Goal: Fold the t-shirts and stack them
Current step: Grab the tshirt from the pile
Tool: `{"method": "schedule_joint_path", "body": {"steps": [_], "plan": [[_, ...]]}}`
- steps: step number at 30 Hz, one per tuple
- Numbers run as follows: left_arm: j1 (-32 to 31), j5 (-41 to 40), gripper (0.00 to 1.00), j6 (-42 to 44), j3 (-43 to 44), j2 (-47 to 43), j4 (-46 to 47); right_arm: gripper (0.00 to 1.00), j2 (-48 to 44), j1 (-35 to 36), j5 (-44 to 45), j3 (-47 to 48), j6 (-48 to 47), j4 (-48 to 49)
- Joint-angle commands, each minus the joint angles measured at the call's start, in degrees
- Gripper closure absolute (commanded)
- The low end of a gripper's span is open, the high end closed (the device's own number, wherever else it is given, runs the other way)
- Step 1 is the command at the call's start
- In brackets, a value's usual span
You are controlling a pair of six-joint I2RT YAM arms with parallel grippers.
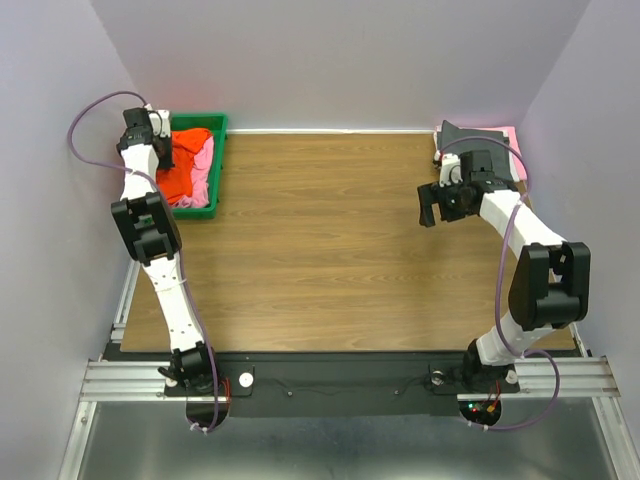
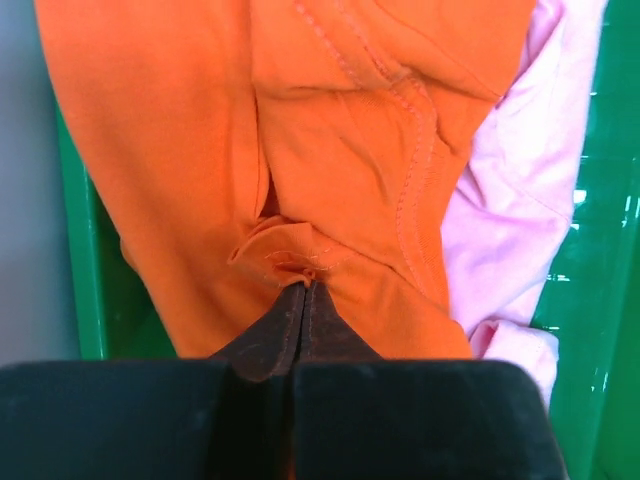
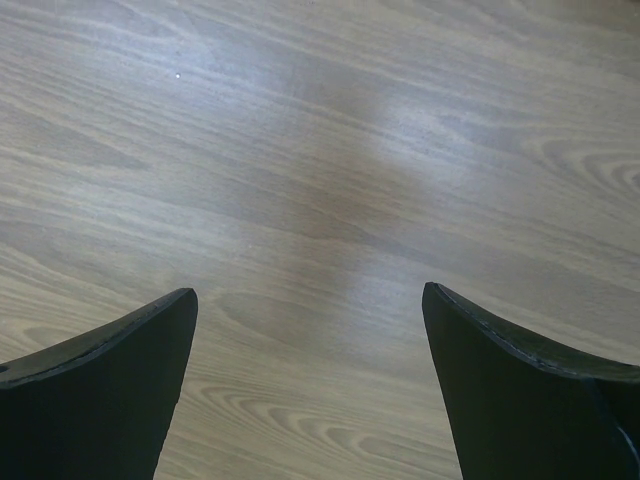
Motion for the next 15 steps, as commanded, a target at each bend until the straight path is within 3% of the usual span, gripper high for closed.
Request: {"method": "schedule_joint_path", "body": {"steps": [1,15], "plan": [[1.53,4.5,1.0,-1.7,4.88,-1.96,0.66,0.0,0.0,-0.44,1.41,3.17,-1.55,0.46],[0.04,27.54,1.0,-9.6,8.04,-26.39,8.65,0.0,0.44,-0.7,-0.35,5.89,0.65,0.2]]}}
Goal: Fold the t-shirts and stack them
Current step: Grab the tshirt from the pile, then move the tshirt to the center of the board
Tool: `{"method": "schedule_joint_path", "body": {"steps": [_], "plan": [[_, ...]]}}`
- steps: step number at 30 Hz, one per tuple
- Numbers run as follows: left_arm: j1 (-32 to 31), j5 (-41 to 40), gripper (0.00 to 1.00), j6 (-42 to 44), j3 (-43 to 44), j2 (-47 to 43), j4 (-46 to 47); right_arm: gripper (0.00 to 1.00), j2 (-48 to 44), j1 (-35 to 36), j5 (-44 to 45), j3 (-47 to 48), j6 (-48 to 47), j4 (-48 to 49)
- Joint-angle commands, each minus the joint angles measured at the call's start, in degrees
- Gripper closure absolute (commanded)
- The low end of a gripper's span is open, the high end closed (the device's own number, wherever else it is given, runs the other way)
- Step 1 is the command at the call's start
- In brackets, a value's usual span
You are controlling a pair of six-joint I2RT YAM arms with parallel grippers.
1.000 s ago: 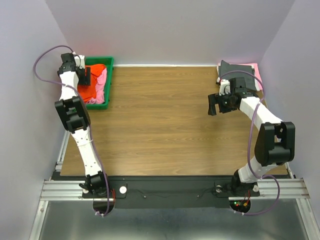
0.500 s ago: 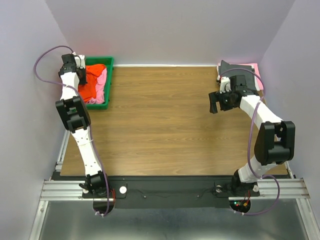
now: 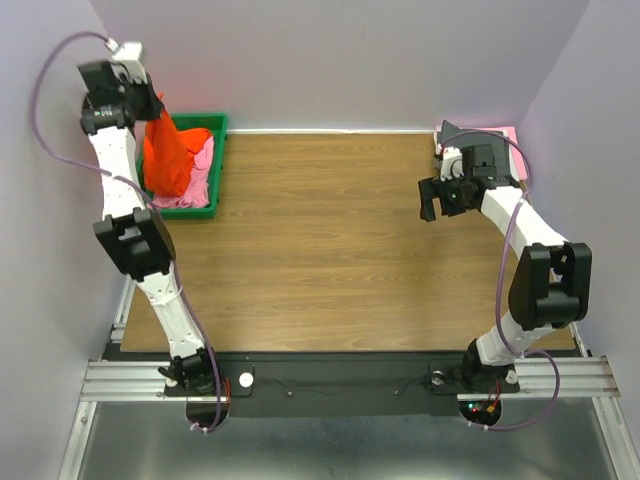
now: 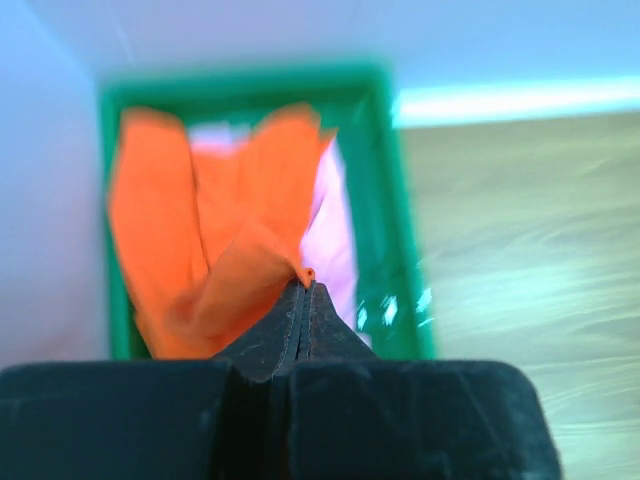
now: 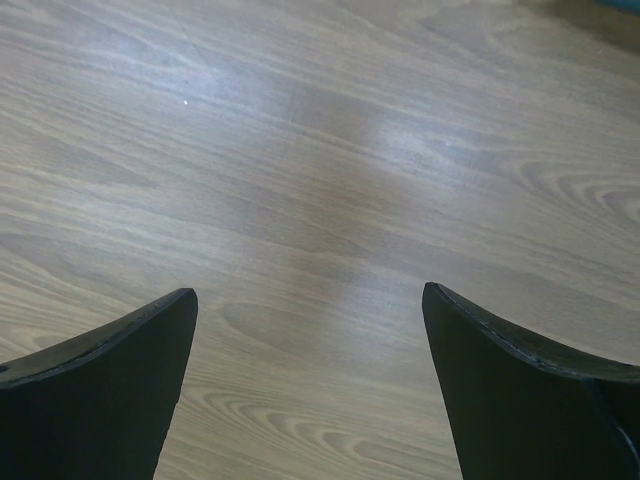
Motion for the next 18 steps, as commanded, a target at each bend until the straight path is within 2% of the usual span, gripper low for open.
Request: {"method": "schedule_joint_path", "body": {"steps": [1,8,12,18], "plan": [[-1.84,8.92,1.0,-3.73,5.82,-14.23,7.58,0.0,0.61,-0.68,-0.85,3.77,1.32,0.81],[-11.14,7.26,1.0,-6.97,7.41,-23.29,15.75,0.0,0.97,-1.03,-1.82,7.37,2.82,0.9],[-17.56,4.45,1.0,-8.47,6.78,-28.57,25.93,0.0,0.44,-1.21,-2.0,8.34,2.91,0.9],[-24.86,1.36,1.0,-11.2,9.69,-30.34,38.05,0.0,0.09,-1.38,-1.73,8.87,3.0,0.9]]}}
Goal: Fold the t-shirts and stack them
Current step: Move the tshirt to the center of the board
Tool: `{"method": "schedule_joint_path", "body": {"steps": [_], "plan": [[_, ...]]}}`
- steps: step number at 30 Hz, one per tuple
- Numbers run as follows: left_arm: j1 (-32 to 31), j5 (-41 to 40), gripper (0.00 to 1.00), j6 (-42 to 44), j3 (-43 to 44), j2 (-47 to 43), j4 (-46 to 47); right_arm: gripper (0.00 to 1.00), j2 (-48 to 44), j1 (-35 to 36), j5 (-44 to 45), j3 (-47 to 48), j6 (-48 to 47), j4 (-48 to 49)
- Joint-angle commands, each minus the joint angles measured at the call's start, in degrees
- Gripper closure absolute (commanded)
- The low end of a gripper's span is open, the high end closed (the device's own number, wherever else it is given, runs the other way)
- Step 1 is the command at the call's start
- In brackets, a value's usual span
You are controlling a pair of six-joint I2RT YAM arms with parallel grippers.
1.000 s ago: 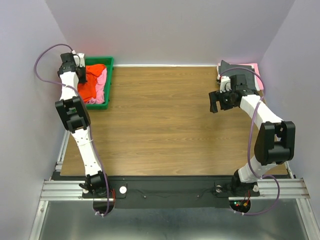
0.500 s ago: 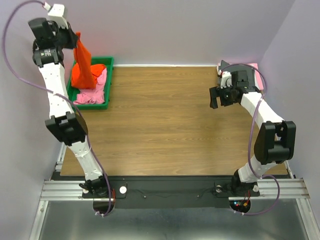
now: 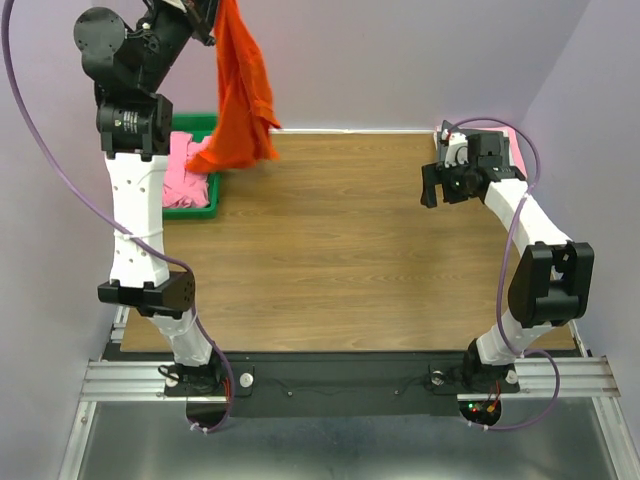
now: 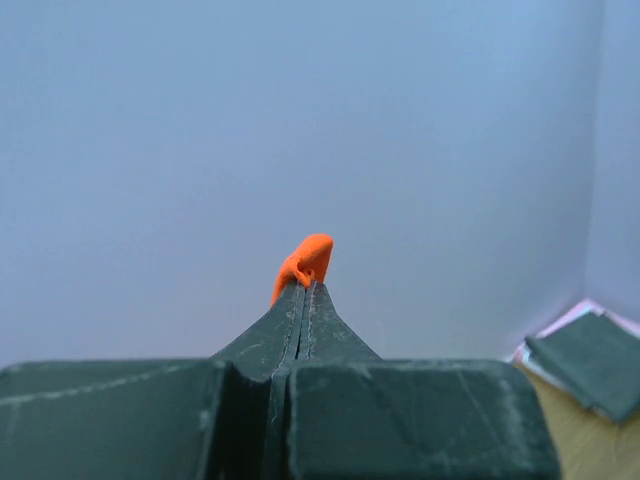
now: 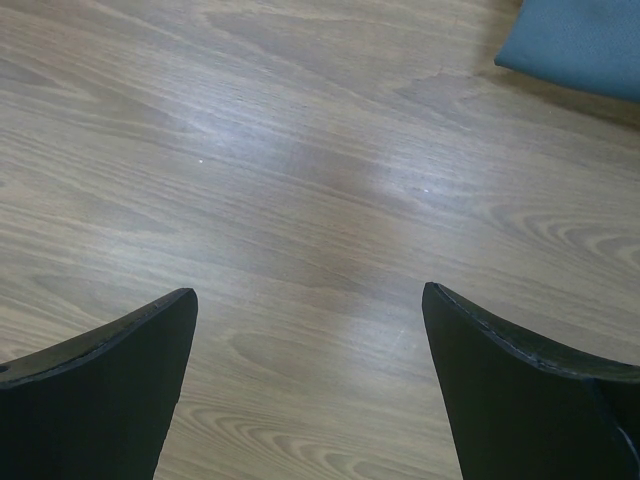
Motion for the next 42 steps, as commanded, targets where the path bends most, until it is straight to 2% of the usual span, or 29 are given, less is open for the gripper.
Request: {"method": "schedule_joint_path", "body": {"steps": [1,5,8,13,17,18,20,21,25,28,30,31,32,33,36,38,39,40,42], "plan": [[-3.52,-2.66,1.0,-4.18,3.11,-2.84,15.44,0.0,-0.9,-0.6,-0.33,2.79,0.79,0.96],[-6.42,-3.28,1.0,-4.45,3.64,-3.28,20.45,0.0,-1.16,-0.95,-0.33,2.88,1.05,0.96],[-7.74,-2.14,1.0,-4.8,2.42,-3.55,20.81,0.0,-1.51,-1.04,-0.33,2.53,1.05,0.96],[-8.01,-0.9,1.0,-7.79,-8.2,-5.74,20.55,0.0,-2.04,-1.21,0.19,1.48,0.61,0.96],[-8.01,2.07,1.0,-10.96,-12.78,-5.83,16.52,0.0,-2.13,-1.21,0.11,0.77,0.61,0.96],[-8.01,2.69,1.0,-10.7,-15.23,-6.7,15.64,0.0,-2.21,-1.21,0.19,0.69,0.44,0.96],[-7.75,2.44,1.0,-9.64,-28.04,-11.88,14.92,0.0,-2.65,-1.21,0.19,0.34,0.18,0.87],[-7.05,2.79,1.0,-8.68,-37.92,-13.9,14.92,0.0,-3.18,-1.21,0.11,0.07,-0.09,0.87],[-4.59,0.86,1.0,-0.7,-56.85,-21.56,9.58,0.0,-5.2,-1.21,-2.17,-2.56,-1.93,0.52],[-1.52,-2.57,1.0,6.43,-62.18,-20.35,1.32,0.0,-6.08,-1.21,-6.9,-5.02,-3.16,-1.23],[1.04,-3.09,0.66,12.81,-60.1,-14.3,-5.34,0.0,-5.38,-1.21,-9.55,-5.47,-3.69,-3.5],[1.39,-3.8,0.55,14.42,-55.38,-11.66,-13.65,0.0,-4.94,-1.21,-11.82,-5.47,-3.69,-4.39],[2.7,-3.63,0.17,16.53,-53.07,-7.37,-17.21,0.0,-3.72,-1.21,-12.98,-5.29,-4.21,-6.4],[3.58,-1.71,0.01,17.59,-50.35,-6.02,-22.03,0.0,-3.19,-1.21,-14.47,-4.86,-4.66,-7.47],[4.83,5.32,0.01,23.29,-50.5,-7.23,-25.32,0.0,-1.34,-1.21,-20.09,-4.68,-5.36,-10.1],[4.21,7.61,0.01,31.99,-53.48,-10.3,-28.83,0.01,-0.72,-1.3,-23.0,-5.38,-4.84,-10.29],[1.86,7.45,0.02,34.8,-54.8,-11.19,-30.5,0.03,-0.2,-1.13,-23.79,-5.64,-4.23,-10.11],[-1.38,6.66,0.05,41.7,-58.03,-12.93,-34.61,0.06,0.85,-0.43,-24.93,-6.08,-3.96,-10.11],[-5.44,4.82,0.09,46.85,-62.61,-15.23,-38.06,0.1,2.35,0.37,-26.08,-6.61,-2.29,-8.54]]}}
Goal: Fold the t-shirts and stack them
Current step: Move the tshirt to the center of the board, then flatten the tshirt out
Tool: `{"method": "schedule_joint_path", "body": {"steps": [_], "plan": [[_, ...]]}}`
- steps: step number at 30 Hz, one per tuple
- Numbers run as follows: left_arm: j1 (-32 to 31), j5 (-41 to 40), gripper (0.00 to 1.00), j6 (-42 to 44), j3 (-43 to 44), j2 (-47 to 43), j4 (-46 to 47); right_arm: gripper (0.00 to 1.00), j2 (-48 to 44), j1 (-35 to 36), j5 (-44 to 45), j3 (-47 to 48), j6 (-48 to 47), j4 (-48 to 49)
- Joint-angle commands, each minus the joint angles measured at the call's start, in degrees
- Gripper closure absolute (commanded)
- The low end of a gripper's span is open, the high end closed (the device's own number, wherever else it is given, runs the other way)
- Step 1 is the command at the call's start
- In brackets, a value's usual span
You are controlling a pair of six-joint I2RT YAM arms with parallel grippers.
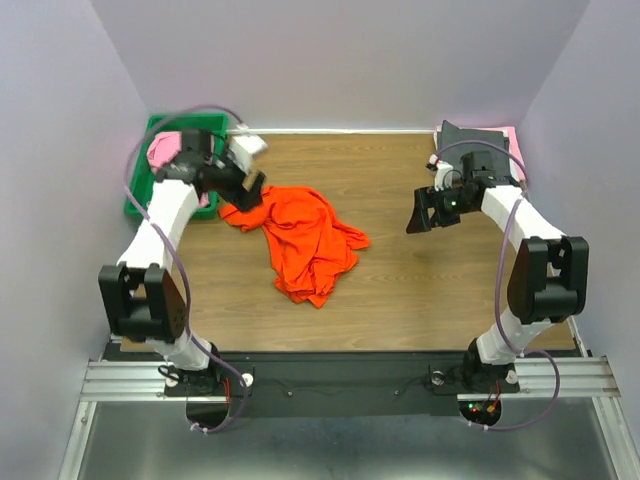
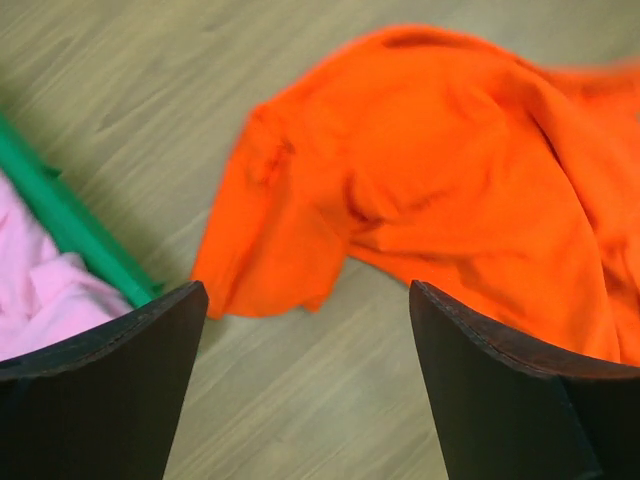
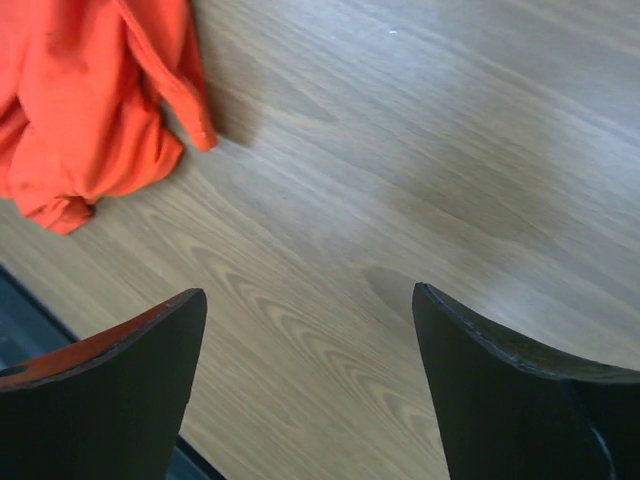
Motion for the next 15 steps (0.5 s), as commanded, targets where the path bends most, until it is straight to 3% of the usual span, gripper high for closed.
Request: {"method": "schedule_joint_path", "body": {"steps": [1,7,15], "plan": [[-11.76,1.65,0.11,18.95,-11.42,-9.61,-11.63,0.12,3.61,2.14,-7.35,-1.45,2.19,1.02],[-23.29,-7.06,0.12,22.13,-27.09,-18.41,-5.4,0.21,10.21,7.84,-7.36,0.38,10.63,10.33],[-30.6,-12.34,0.11,17.39,-30.8,-14.64,2.07,0.29,22.69,13.39,-6.83,6.63,17.92,15.7]]}}
